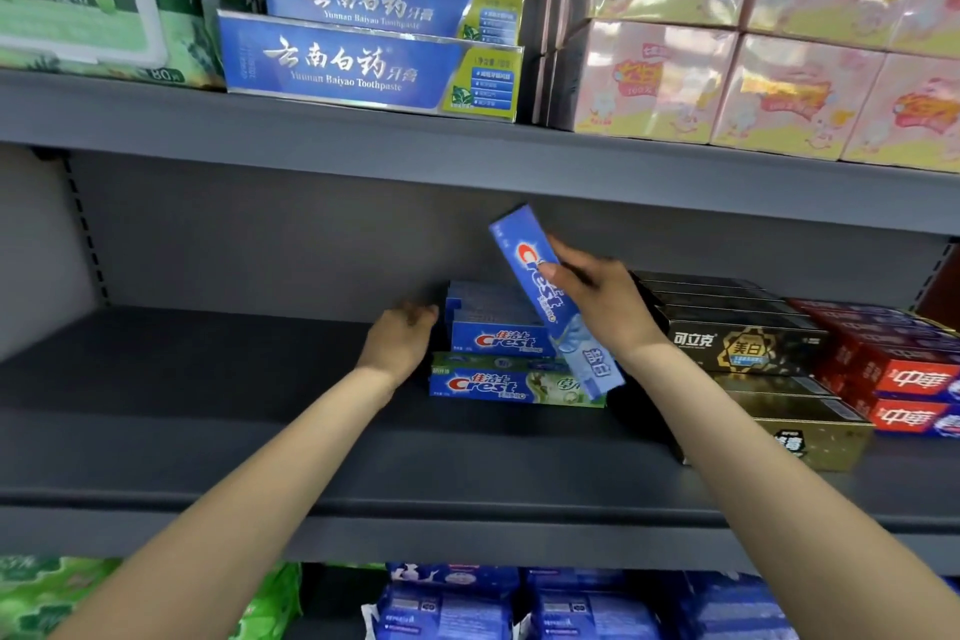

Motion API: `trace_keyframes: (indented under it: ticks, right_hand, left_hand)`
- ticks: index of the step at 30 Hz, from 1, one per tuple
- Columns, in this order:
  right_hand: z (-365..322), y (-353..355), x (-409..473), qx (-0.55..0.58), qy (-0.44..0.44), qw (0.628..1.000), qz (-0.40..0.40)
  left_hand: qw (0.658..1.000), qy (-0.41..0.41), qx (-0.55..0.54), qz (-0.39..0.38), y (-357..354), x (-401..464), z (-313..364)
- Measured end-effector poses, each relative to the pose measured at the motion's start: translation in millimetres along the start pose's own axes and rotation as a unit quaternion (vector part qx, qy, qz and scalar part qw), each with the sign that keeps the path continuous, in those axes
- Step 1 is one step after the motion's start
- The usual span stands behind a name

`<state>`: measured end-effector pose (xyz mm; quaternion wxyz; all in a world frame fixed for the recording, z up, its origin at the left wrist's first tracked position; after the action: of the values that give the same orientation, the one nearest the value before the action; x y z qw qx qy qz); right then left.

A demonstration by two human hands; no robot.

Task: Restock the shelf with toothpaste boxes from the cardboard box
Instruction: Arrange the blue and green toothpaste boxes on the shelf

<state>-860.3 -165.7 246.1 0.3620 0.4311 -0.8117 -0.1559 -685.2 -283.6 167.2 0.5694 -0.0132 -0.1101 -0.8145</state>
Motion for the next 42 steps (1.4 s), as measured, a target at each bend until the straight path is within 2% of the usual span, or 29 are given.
trace_keyframes:
  ticks: [2, 4, 7, 10, 12, 15, 19, 24, 28, 32, 34, 37, 42]
  right_hand:
    - [-14, -17, 0, -0.136, 0.064, 0.987, -0.056]
    - [-15, -43, -3, -0.24, 0.1, 0.959, -0.116]
    - [-3, -75, -7, -0.366, 0.114, 0.91, -0.156]
    - [8, -87, -12, -0.451, 0.107, 0.875, -0.138]
    - [10, -89, -14, -0.453, 0.104, 0.879, -0.108]
    - [10, -88, -14, -0.455, 0.083, 0.883, -0.08]
    - [9, -91, -18, -0.467, 0.051, 0.878, -0.095]
    - [-5, -91, -38, -0.45, 0.027, 0.888, -0.091]
    - [-33, -81, -63, -0.408, 0.039, 0.911, -0.046]
    - [-59, -91, -104, -0.345, 0.022, 0.937, -0.044]
    - [-72, -104, -135, -0.32, 0.017, 0.946, -0.054]
    - [-97, -134, -186, -0.301, 0.012, 0.95, -0.086]
    - [-152, -209, -274, -0.266, 0.02, 0.949, -0.168]
  left_hand:
    - [0.99, 0.09, -0.101, -0.029, -4, -2, -17]
    - [0.972, 0.146, -0.176, -0.057, -9, -9, -25]
    - [0.966, 0.154, -0.195, -0.067, -7, -13, -26]
    - [0.966, 0.15, -0.194, -0.078, -9, -13, -28]
    - [0.972, 0.133, -0.173, -0.086, -11, -12, -27]
    - [0.988, 0.061, -0.091, -0.108, -13, -10, -20]
    - [0.995, -0.014, 0.005, -0.096, -9, -9, -11]
    - [0.987, -0.098, 0.101, -0.081, -3, -15, 6]
    - [0.961, -0.173, 0.199, -0.089, 8, -47, 18]
    - [0.889, -0.259, 0.373, -0.057, 27, -106, 29]
    - [0.879, -0.27, 0.389, -0.053, 43, -139, 24]
    - [0.896, -0.248, 0.365, -0.04, 84, -194, 11]
    - [0.923, -0.152, 0.353, -0.006, 175, -291, -35]
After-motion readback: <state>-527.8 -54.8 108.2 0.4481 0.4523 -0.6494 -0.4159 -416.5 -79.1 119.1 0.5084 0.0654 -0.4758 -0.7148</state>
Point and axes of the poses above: each hand's wrist, its own x-axis towards the middle knuckle, its own y-axis out of the back of the hand, z = x × y, the point moved 9 cm from there along x, towards the middle knuckle, and after that the axes turned 15 degrees about -x, right-handed, at the moved point
